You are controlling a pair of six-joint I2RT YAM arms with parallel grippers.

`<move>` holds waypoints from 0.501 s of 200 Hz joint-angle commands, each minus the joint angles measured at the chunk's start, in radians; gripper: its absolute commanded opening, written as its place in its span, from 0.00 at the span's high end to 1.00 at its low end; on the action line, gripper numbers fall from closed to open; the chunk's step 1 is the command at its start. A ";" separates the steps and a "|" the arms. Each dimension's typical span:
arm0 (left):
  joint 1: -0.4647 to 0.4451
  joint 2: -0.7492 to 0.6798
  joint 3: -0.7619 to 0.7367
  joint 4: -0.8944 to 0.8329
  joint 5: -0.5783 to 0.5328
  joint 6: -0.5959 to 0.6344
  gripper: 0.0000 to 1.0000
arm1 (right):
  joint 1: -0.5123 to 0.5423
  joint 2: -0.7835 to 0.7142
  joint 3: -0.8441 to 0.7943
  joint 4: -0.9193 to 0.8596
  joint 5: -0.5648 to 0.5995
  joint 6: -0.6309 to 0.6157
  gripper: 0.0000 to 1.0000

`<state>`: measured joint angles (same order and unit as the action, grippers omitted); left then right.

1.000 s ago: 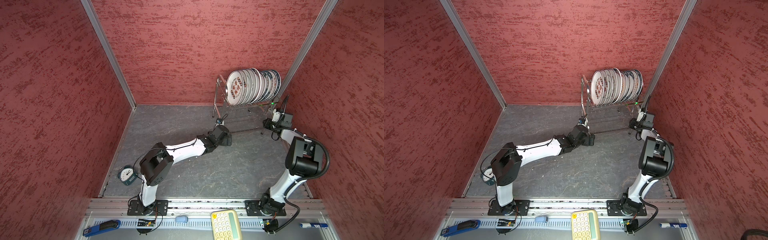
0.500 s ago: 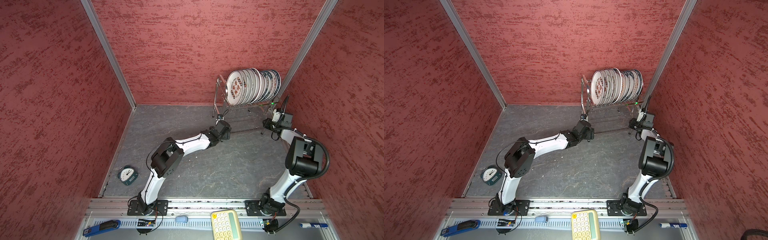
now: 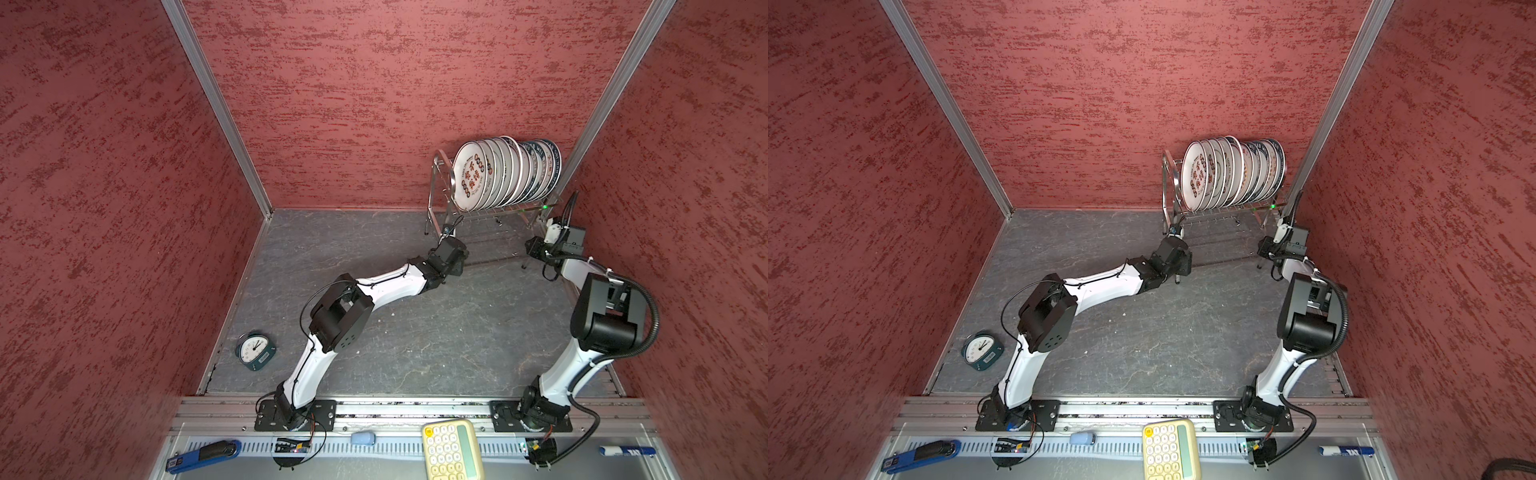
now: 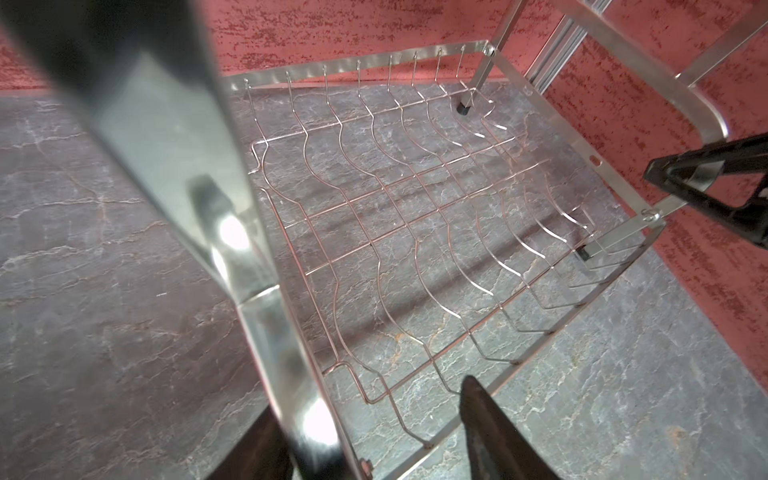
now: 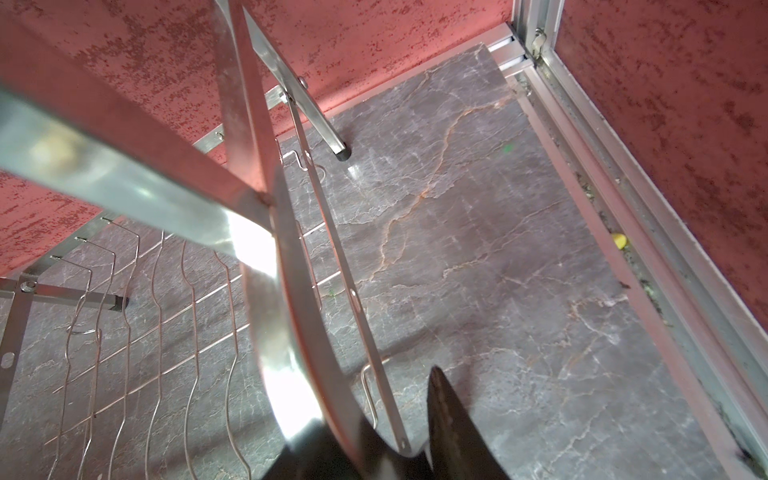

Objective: Unload the plates from the dish rack
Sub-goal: 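Close left gripper on rack leg while right gripper grips rack end bar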

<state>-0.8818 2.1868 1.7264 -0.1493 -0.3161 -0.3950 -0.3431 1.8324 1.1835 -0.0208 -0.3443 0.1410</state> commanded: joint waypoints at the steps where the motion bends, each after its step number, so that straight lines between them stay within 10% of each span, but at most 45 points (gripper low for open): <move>1: -0.003 0.037 0.024 -0.016 -0.008 0.006 0.40 | 0.024 0.006 -0.008 -0.024 -0.041 0.002 0.64; 100: 0.001 0.078 0.043 -0.016 0.000 0.027 0.64 | 0.025 -0.001 -0.016 -0.028 -0.058 -0.014 0.66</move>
<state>-0.8806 2.2257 1.7443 -0.1646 -0.3168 -0.3862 -0.3431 1.8324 1.1831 -0.0208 -0.3443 0.1375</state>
